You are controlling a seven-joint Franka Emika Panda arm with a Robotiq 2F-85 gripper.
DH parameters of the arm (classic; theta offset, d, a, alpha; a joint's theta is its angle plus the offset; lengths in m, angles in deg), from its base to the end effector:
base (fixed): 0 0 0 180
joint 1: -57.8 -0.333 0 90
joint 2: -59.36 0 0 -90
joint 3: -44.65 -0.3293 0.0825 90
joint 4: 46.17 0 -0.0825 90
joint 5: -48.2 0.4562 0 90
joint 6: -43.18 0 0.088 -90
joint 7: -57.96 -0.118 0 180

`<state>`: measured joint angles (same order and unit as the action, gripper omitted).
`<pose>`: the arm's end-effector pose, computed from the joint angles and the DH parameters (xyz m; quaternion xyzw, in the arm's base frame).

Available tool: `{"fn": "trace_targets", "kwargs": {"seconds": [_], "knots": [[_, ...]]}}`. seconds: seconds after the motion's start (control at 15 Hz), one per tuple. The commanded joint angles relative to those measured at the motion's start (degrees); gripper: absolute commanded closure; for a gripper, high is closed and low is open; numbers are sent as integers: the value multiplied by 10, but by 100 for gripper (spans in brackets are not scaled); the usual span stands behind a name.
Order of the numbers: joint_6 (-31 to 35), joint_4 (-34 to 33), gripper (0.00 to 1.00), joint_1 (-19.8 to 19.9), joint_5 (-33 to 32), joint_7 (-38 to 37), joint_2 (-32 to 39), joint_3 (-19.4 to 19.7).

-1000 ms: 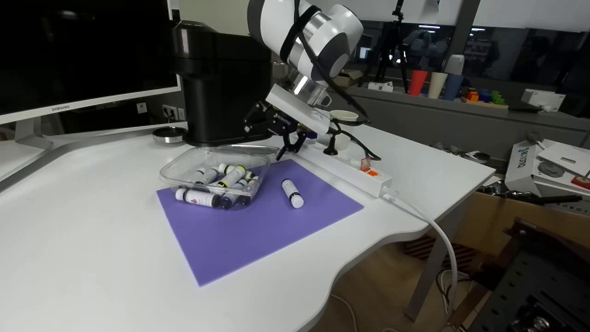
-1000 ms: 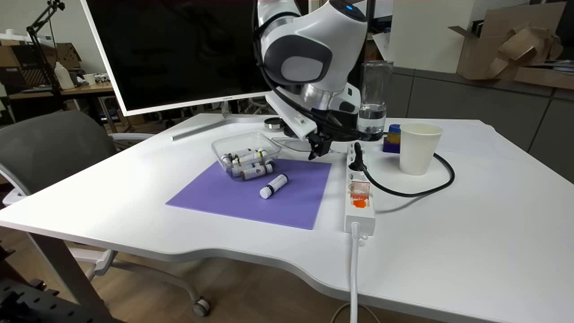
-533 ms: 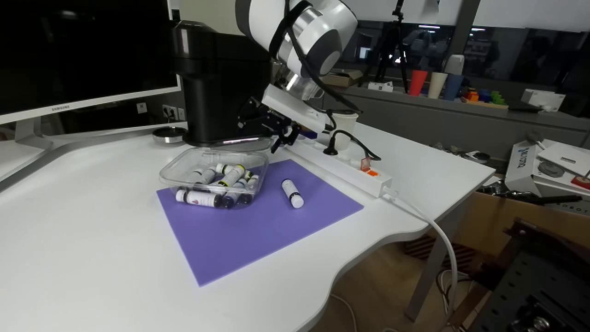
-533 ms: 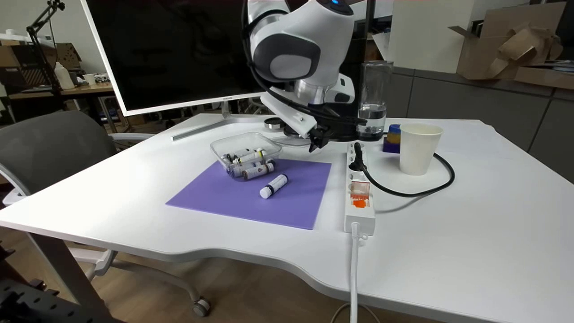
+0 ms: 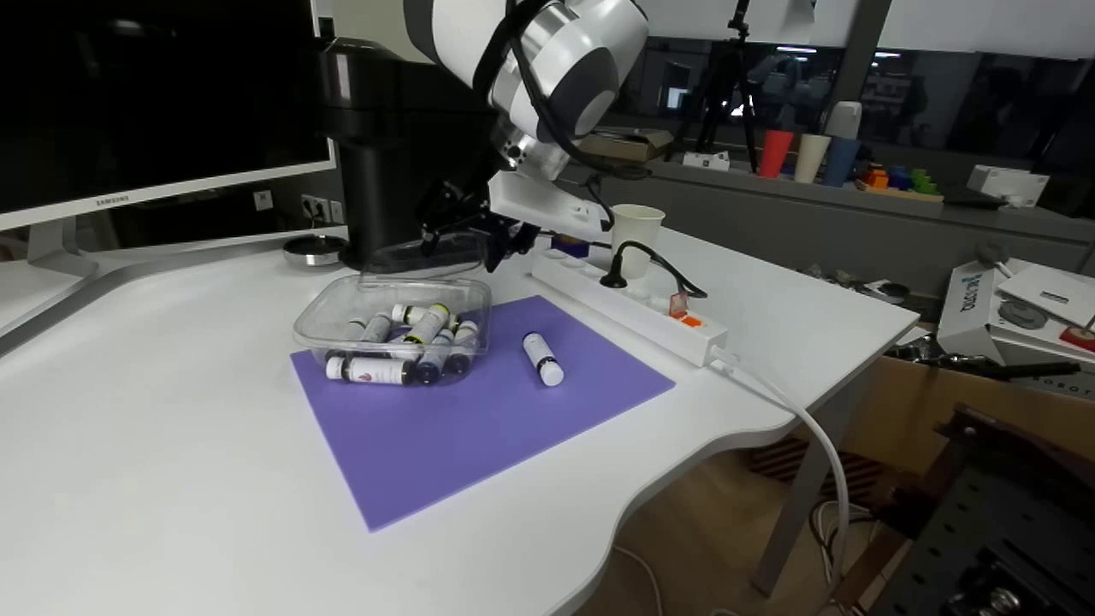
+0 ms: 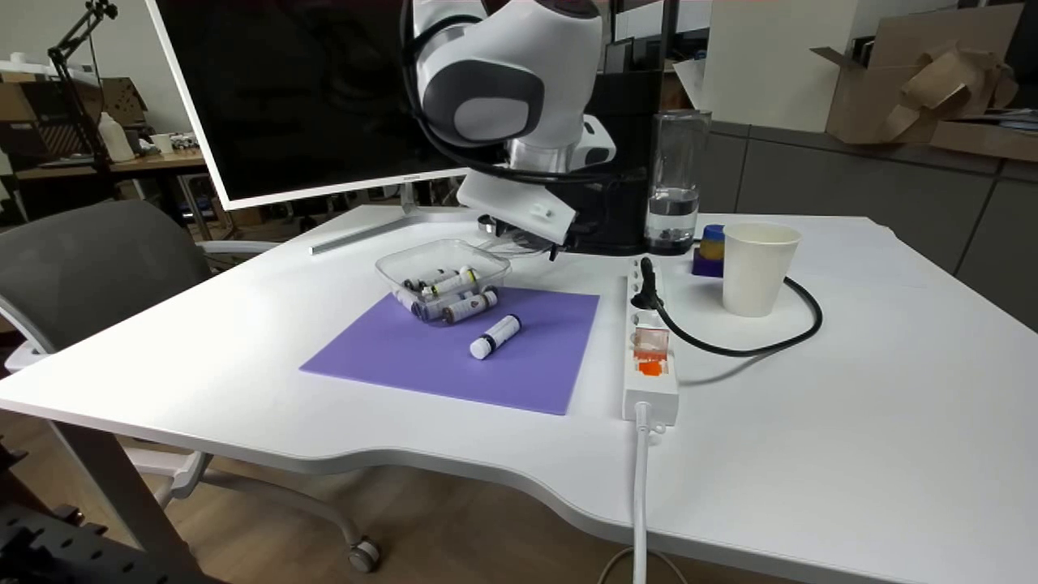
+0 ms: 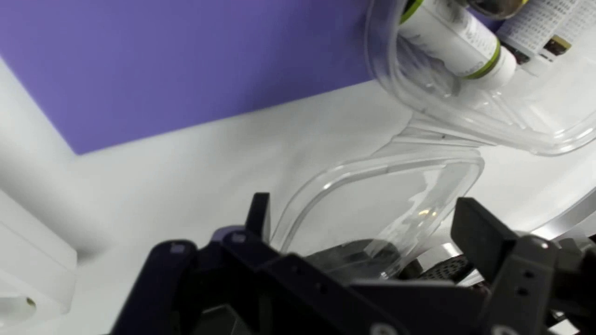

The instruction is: Close the colorless box

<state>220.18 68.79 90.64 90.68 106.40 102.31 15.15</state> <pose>0.6489 -0.0849 0.0758 -0.9592 0.0679 -0.2279 0.1528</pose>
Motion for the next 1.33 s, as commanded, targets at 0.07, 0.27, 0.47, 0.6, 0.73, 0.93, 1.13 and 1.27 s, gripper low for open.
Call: {"fn": "trace_targets", "kwargs": {"seconds": [0.07, 0.27, 0.47, 0.6, 0.73, 0.93, 1.13, 1.27], "knots": [[62, 68, 0, 38, -24, 95, -38, -58], [96, 111, 0, 39, -48, 138, -61, -70], [124, 163, 0, 18, -72, 171, -99, -56], [129, 196, 0, -6, -80, 192, -128, -34], [123, 226, 0, -39, -85, 215, -157, -2], [115, 263, 0, -123, -85, 247, -196, 77], [105, 288, 0, -233, -92, 284, -224, 179], [96, 311, 0, -308, -234, 204, -237, 271]]}}
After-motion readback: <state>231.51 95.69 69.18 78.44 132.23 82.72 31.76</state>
